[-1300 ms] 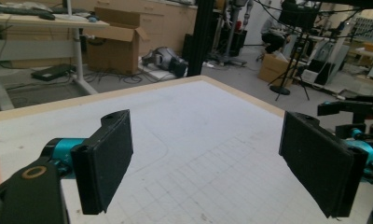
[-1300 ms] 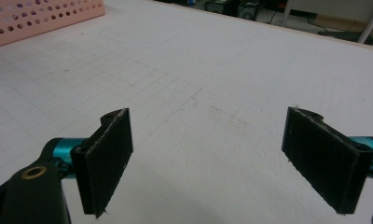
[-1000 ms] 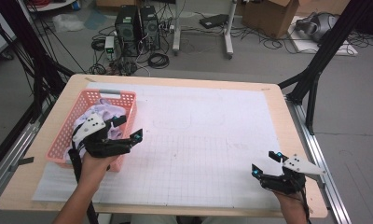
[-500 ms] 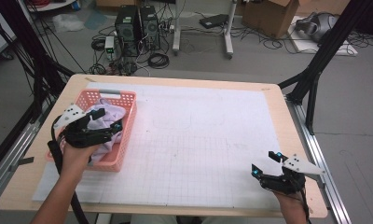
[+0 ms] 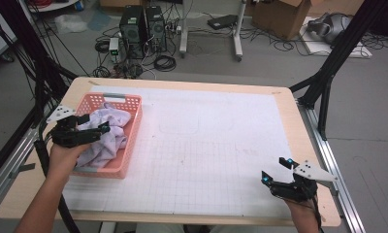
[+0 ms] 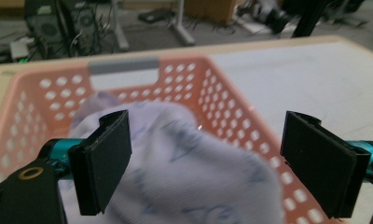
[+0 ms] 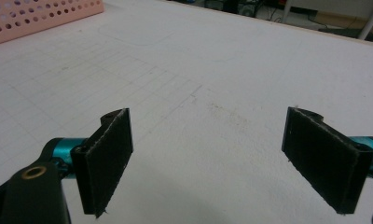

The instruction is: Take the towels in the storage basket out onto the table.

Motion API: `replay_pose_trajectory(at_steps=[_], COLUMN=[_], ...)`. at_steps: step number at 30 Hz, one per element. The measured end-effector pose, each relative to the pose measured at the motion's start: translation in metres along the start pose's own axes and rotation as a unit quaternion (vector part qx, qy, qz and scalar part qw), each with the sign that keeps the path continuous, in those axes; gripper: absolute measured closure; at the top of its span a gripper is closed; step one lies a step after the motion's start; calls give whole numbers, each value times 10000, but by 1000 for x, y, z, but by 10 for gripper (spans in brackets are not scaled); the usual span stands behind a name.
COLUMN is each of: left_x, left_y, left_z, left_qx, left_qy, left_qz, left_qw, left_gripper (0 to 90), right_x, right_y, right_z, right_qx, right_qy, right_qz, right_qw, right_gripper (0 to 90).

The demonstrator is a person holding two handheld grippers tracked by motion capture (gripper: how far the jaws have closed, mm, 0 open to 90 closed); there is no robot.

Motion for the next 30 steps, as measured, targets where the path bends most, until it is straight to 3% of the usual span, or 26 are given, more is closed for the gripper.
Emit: replay_pose_trajectory(at_steps=[4,6,8,14,17,24,30], left_x=[12,15,17,27,29,35,38], left_y=[-7,-14,-20,-41,-49,-65,-76], left_z=[-11,-16,-19,-35,-42,-51,-55], left_qx=[468,802,1084,2053,2286,2555,2588], left_qy=[45,147,117,294,269,296,190], left_qz=[153,187,212,315,287,409,453], left_qw=[9988,9965,9938,9777,9727,9655,9647], left_gripper=[168,169,168,168,158,160,153], right_x=[0,0,1,1,1,1,2], right_y=[0,-1,-1,-1,-1,-1,-2], right_z=[0,0,0,1,0,0,-1], right_qx=[0,4,14,2,14,15,52], right_qy=[-10,-21,-17,38,-15,13,13], right_qz=[-5,-6,5,0,15,8,29], right_qw=[10000,10000,10000,10000,10000,10000,10000], right_gripper=[150,150,150,150,150,150,150])
Point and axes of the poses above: each handheld gripper's, and its own axes: y roughly backward along the jaws, z roughly out of its top, x roughly to its left, the point moved 8 cm from there along -y, roughly forward along the jaws, and after that the axes turned 7 degrees about x, right-handed, at the moved point
